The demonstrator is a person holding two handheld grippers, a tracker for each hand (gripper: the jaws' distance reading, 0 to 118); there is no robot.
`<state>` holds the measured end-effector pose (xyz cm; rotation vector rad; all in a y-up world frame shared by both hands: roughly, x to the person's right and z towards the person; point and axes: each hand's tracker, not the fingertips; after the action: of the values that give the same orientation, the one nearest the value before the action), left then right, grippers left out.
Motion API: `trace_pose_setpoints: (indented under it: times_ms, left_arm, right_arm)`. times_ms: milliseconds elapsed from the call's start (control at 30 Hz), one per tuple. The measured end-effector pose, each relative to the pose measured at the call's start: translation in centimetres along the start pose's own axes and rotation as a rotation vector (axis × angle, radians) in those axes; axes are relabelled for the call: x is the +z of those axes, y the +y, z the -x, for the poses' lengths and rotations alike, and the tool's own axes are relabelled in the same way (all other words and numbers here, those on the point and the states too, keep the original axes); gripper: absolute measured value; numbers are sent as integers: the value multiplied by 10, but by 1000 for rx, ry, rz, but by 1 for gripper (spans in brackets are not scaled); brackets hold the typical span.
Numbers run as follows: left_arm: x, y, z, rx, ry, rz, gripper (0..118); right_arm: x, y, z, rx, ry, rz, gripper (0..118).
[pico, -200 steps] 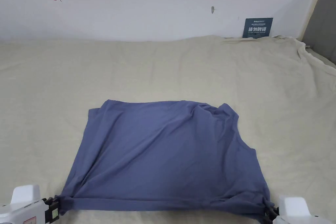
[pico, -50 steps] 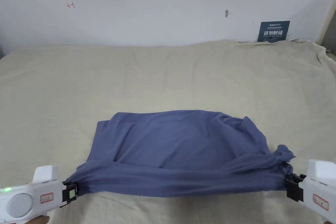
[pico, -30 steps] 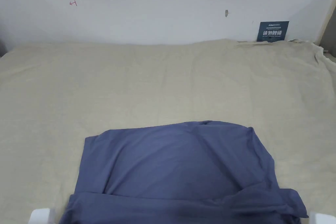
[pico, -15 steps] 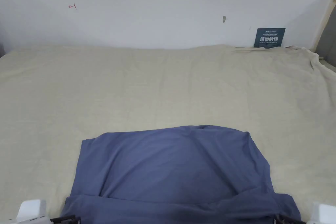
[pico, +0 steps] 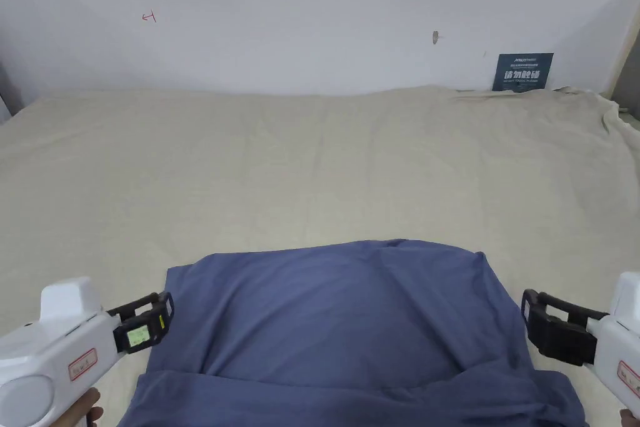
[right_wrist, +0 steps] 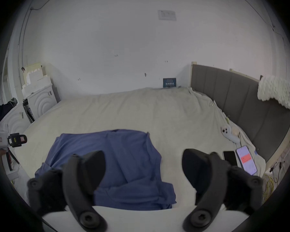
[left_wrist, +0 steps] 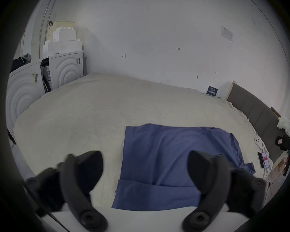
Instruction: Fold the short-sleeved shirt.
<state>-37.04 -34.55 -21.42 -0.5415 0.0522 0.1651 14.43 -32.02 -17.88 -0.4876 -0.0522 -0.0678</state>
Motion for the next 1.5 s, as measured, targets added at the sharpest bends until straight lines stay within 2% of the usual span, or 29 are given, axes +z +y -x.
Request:
trace_pose_setpoints:
  times_ms: [67,100,133,167,200,400,600,667,700,733,800,833,867,1100,1200,1267,1300,1367,1400,1500]
  left_arm:
    - [-3,4,-6,-20,-12,-24,55]
    - [-6,7,-9,-30,-9,-19,26]
    - [-9,9,-12,-55,0,-7,8]
    - [-13,11,-14,-82,-15,1,3]
    - [-16,12,-16,-88,-18,5,0]
    - [-56,31,-17,-102,-26,55,0]
    - [-125,56,-7,-101,-40,142,0]
    - [-156,63,-1,-99,-28,235,1]
    - [-171,66,2,-97,-25,273,9]
    - [-186,68,5,-91,-9,303,25]
    - [-210,69,10,-81,5,323,70]
    - [-223,69,13,-72,16,351,86]
    - [-234,68,16,-64,16,367,89]
    - [-306,58,33,-75,71,483,89]
    - [-321,50,38,-67,85,511,83]
    - [-326,45,35,-69,87,554,57]
    - [-321,43,31,-81,78,538,52]
    - [-315,45,28,-79,55,510,15]
    - [-314,45,26,-66,11,512,4]
    - [-299,42,9,-129,33,506,1]
  right_arm:
    - [2,6,5,1,0,-39,72]
    - [1,8,7,4,1,-49,49]
    - [0,11,8,7,-2,-54,14]
    - [-1,13,10,15,-10,-58,1]
    - [-3,15,8,15,3,-69,1]
    - [-21,28,11,46,3,-70,1]
    - [-48,38,11,43,7,-54,1]
    - [-59,40,10,42,6,-46,1]
    - [-63,41,10,41,6,-40,1]
    - [-69,41,10,41,5,-34,1]
    - [-78,42,10,44,4,-21,1]
    - [-83,42,11,45,4,-13,1]
    - [-88,42,11,47,5,-6,1]
    - [-115,42,14,66,4,38,1]
    - [-122,41,16,70,6,48,1]
    - [-126,41,17,71,10,55,1]
    - [-128,41,17,71,13,60,1]
    - [-134,42,17,70,22,73,1]
    - [-137,42,17,68,26,76,1]
    - [-152,46,15,64,28,82,1]
